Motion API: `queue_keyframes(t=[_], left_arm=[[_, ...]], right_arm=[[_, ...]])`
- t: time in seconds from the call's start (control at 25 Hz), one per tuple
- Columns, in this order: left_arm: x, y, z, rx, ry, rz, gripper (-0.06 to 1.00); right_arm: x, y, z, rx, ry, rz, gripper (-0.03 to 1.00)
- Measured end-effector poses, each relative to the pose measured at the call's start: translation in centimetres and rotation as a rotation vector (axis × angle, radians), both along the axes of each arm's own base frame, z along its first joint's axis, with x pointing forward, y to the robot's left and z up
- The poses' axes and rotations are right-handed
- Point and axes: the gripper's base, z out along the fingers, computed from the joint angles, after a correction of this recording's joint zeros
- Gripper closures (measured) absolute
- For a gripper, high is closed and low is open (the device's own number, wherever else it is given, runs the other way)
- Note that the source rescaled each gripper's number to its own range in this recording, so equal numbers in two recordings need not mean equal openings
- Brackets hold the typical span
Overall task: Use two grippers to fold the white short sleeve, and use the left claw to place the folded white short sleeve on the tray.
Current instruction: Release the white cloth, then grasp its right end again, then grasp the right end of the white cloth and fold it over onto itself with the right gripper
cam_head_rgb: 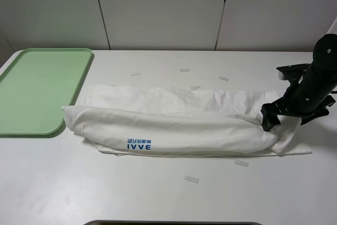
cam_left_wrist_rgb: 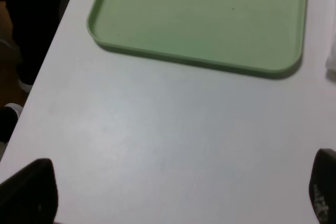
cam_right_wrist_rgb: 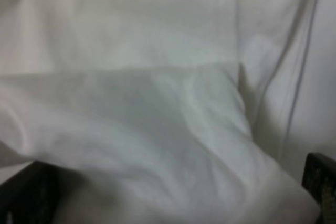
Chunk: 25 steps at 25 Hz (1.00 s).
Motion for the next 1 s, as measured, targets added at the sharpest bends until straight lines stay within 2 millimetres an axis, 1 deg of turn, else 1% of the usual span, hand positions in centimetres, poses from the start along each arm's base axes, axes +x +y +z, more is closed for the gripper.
queue_keyframes(t=[0.36, 0.4, 0.44, 0.52, 0.56, 0.6, 0.72, 0.76, 0.8, 0.84, 0.88, 0.92, 1.0], left_arm=[[0.0, 0.0, 0.0, 0.0, 0.0, 0.0, 0.0], [0.0, 0.0, 0.0, 0.0, 0.0, 0.0, 0.0], [0.0, 0.0, 0.0, 0.0, 0.0, 0.0, 0.0], [0.0, 0.0, 0.0, 0.0, 0.0, 0.0, 0.0], [0.0, 0.0, 0.0, 0.0, 0.0, 0.0, 0.0], [0.0, 0.0, 0.0, 0.0, 0.0, 0.0, 0.0], [0.0, 0.0, 0.0, 0.0, 0.0, 0.0, 0.0], [0.0, 0.0, 0.0, 0.0, 0.0, 0.0, 0.0], [0.0, 0.0, 0.0, 0.0, 0.0, 0.0, 0.0], [0.0, 0.0, 0.0, 0.0, 0.0, 0.0, 0.0], [0.0, 0.0, 0.0, 0.0, 0.0, 0.0, 0.0], [0.0, 0.0, 0.0, 0.0, 0.0, 0.0, 0.0], [0.0, 0.0, 0.0, 0.0, 0.0, 0.0, 0.0]], right_arm=[[0.3, 0.3, -1.2, 0.045, 0.015, 0.047, -0.03], [0.3, 0.3, -1.3, 0.05, 0.016, 0.046, 0.0], [0.3, 0.4, -1.4, 0.057, 0.018, 0.043, 0.1], [0.3, 0.4, -1.4, 0.064, 0.018, 0.034, 0.23], [0.3, 0.4, -1.4, 0.064, 0.018, 0.034, 0.23], [0.3, 0.5, -1.4, 0.071, 0.019, 0.026, 0.38], [0.3, 0.5, -1.4, 0.074, 0.016, 0.023, 0.59], [0.3, 0.5, -1.4, 0.074, 0.016, 0.023, 0.59], [0.3, 0.5, -1.4, 0.074, 0.015, 0.023, 0.66], [0.3, 0.5, -1.4, 0.074, 0.014, 0.023, 0.7], [0.3, 0.5, -1.4, 0.071, 0.013, 0.026, 0.78], [0.3, 0.5, -1.4, 0.066, 0.011, 0.032, 0.79], [0.3, 0.4, -1.4, 0.061, 0.008, 0.04, 0.79]])
